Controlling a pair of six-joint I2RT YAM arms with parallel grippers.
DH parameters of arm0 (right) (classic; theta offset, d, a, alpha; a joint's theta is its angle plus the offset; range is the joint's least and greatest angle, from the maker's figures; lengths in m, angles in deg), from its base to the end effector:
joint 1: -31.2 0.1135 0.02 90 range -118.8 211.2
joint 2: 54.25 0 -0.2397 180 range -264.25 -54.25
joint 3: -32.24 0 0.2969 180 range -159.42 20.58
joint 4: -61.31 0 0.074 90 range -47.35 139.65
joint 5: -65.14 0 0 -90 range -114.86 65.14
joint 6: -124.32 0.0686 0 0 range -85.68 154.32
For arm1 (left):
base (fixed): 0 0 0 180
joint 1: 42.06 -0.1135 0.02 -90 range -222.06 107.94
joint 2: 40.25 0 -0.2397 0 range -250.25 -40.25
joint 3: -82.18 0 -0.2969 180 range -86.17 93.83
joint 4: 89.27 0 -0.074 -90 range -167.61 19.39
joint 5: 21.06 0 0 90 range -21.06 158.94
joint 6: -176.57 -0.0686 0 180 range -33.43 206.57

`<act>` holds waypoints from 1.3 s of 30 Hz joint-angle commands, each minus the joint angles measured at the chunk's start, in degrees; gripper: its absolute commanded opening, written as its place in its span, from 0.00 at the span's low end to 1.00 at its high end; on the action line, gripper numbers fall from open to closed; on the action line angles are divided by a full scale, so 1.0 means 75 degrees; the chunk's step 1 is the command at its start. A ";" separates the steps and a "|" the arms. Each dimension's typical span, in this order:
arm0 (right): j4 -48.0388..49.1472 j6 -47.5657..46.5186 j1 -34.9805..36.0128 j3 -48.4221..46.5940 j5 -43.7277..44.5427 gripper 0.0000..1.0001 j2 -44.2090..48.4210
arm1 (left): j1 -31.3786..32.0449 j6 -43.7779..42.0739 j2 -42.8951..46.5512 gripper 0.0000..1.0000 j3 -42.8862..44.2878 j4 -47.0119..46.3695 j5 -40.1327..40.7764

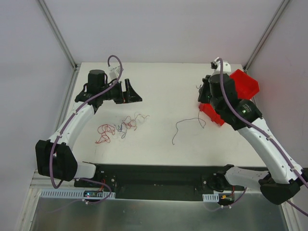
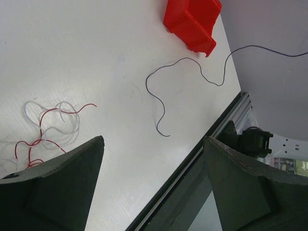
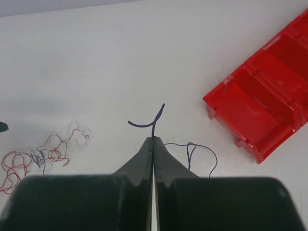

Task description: Untangle the cables

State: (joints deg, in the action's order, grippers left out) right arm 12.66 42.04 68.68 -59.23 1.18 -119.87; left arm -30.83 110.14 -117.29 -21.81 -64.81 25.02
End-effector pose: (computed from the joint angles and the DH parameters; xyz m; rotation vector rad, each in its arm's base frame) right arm 0.2669 0.1667 0.4087 -0.2063 1.9162 0.0797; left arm 0.3581 -0.1196 0.2886 0.2917 2.0482 -1.1498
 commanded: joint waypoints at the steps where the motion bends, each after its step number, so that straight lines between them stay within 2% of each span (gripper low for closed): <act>1: -0.0645 -0.0340 -0.0098 -0.0644 -0.0424 0.00 -0.0284 | -0.0020 0.0091 0.0017 0.83 0.0056 -0.0159 -0.0413; 8: 0.0138 0.0902 -0.0133 0.0633 -0.1631 0.00 -0.1151 | -0.0020 0.0173 0.0006 0.83 0.0032 -0.0218 -0.0530; 10: 0.0466 0.1218 -0.0168 0.0645 -0.1889 0.00 -0.1607 | -0.0020 0.0243 -0.0018 0.83 0.0021 -0.0288 -0.0589; 16: 0.1228 0.3209 -0.0180 0.0447 -0.2428 0.00 -0.3387 | -0.0020 0.0302 0.0064 0.83 -0.0038 -0.0394 -0.0636; 20: 0.1464 0.3307 -0.0215 0.0096 -0.3014 0.01 -0.4489 | -0.0020 0.0279 0.0088 0.83 -0.0038 -0.0394 -0.0613; 22: 0.1347 0.2863 -0.0239 0.0024 -0.3179 0.07 -0.4691 | -0.0020 0.0279 0.0111 0.83 -0.0038 -0.0394 -0.0613; 23: 0.1346 0.2489 -0.0250 0.0047 -0.3284 0.15 -0.4703 | -0.0020 0.0279 0.0134 0.83 -0.0050 -0.0394 -0.0624; 25: 0.1277 0.1343 -0.0285 0.0059 -0.3750 0.43 -0.4738 | -0.0008 0.0279 0.0134 0.83 -0.0038 -0.0394 -0.0624; 26: 0.1114 0.0328 -0.0309 -0.0010 -0.4020 0.48 -0.4785 | -0.0020 0.0290 0.0135 0.83 -0.0026 -0.0405 -0.0636; 28: 0.0726 -0.0940 -0.0321 0.0035 -0.3861 0.60 -0.4669 | -0.0020 0.0314 0.0123 0.83 -0.0038 -0.0394 -0.0683; 31: 0.0970 -0.2573 -0.0460 0.0679 -0.4056 0.75 -0.4247 | -0.0020 0.0349 0.0099 0.83 -0.0026 -0.0406 -0.0741; 33: 0.1030 -0.3394 -0.0648 0.0669 -0.5085 0.76 -0.4409 | -0.0020 0.0361 0.0076 0.83 -0.0003 -0.0394 -0.0788; 35: 0.0995 -0.4015 -0.0777 0.0412 -0.5637 0.77 -0.4771 | -0.0020 0.0372 0.0076 0.83 -0.0014 -0.0417 -0.0823; 39: 0.0854 -0.4498 -0.1059 -0.0150 -0.6612 0.76 -0.5510 | -0.0020 0.0314 0.0099 0.83 -0.0061 -0.0452 -0.0718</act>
State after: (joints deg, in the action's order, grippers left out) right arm 19.96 19.12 62.43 -55.78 -38.08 -156.90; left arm -30.88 112.78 -117.29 -21.85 -65.97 20.97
